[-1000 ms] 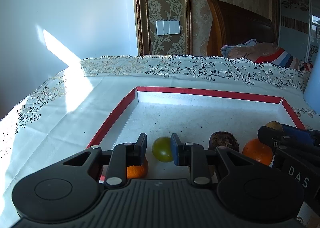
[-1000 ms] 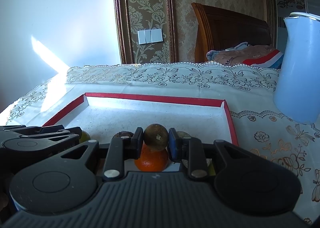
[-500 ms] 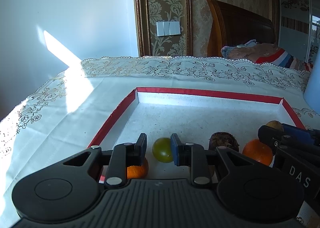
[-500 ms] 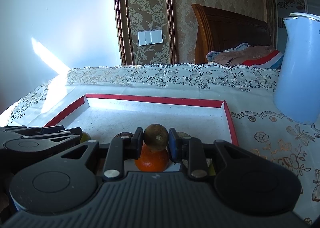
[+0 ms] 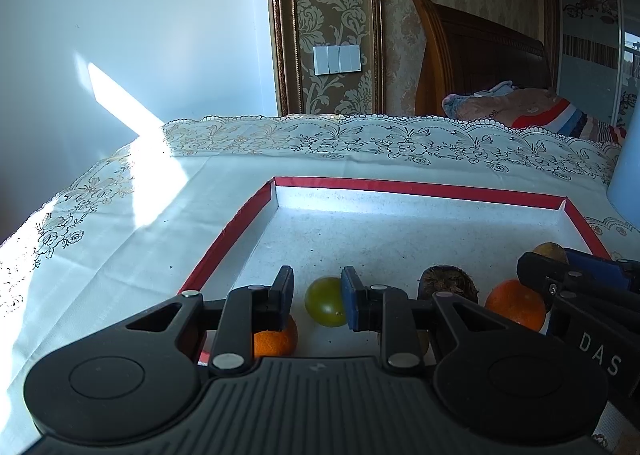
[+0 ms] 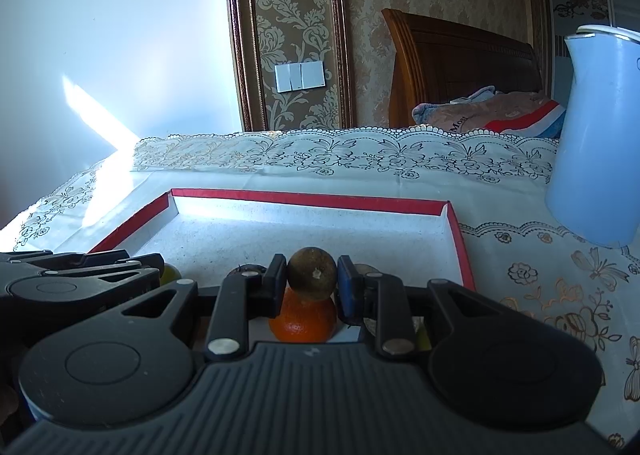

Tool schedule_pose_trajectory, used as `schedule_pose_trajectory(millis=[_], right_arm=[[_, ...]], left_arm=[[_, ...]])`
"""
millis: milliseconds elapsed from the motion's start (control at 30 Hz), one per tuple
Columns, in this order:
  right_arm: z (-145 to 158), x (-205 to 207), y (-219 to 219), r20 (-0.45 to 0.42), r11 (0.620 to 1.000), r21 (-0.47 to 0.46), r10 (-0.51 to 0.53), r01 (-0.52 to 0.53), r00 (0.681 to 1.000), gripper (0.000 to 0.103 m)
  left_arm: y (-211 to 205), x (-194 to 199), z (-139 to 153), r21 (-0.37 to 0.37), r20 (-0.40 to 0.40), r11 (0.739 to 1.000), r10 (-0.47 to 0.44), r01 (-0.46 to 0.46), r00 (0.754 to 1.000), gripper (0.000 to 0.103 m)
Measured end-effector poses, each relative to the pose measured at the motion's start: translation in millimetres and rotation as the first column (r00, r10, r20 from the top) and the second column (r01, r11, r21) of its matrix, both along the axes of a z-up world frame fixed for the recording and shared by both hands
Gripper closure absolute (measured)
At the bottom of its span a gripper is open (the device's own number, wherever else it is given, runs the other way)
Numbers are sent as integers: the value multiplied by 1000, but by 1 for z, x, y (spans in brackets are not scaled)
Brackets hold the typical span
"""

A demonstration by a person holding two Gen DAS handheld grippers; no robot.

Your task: Organize fruits

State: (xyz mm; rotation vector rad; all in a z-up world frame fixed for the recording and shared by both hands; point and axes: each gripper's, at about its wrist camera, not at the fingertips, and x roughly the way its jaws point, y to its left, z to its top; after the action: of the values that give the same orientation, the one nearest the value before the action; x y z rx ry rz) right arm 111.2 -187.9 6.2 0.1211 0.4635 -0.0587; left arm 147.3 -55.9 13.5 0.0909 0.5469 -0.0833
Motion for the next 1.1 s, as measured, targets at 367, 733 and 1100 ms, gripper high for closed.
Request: schedule_pose_trajectory(millis=[367, 733, 1100], right_arm=[[-1, -2, 1, 5, 1000, 1, 1, -1, 1000, 77], [-2, -5, 2, 9, 1000, 3, 11, -11, 1000, 77], [-2, -5, 2, 10, 1000, 4, 10, -10, 1000, 77]], left_arm=[[-2, -3, -1, 9, 15, 1000, -4, 4, 1000, 77], [-3, -4, -2, 15, 20, 1000, -7, 7, 1000, 78], [-3, -3, -3, 17, 19, 1000, -6, 6, 1000, 78]])
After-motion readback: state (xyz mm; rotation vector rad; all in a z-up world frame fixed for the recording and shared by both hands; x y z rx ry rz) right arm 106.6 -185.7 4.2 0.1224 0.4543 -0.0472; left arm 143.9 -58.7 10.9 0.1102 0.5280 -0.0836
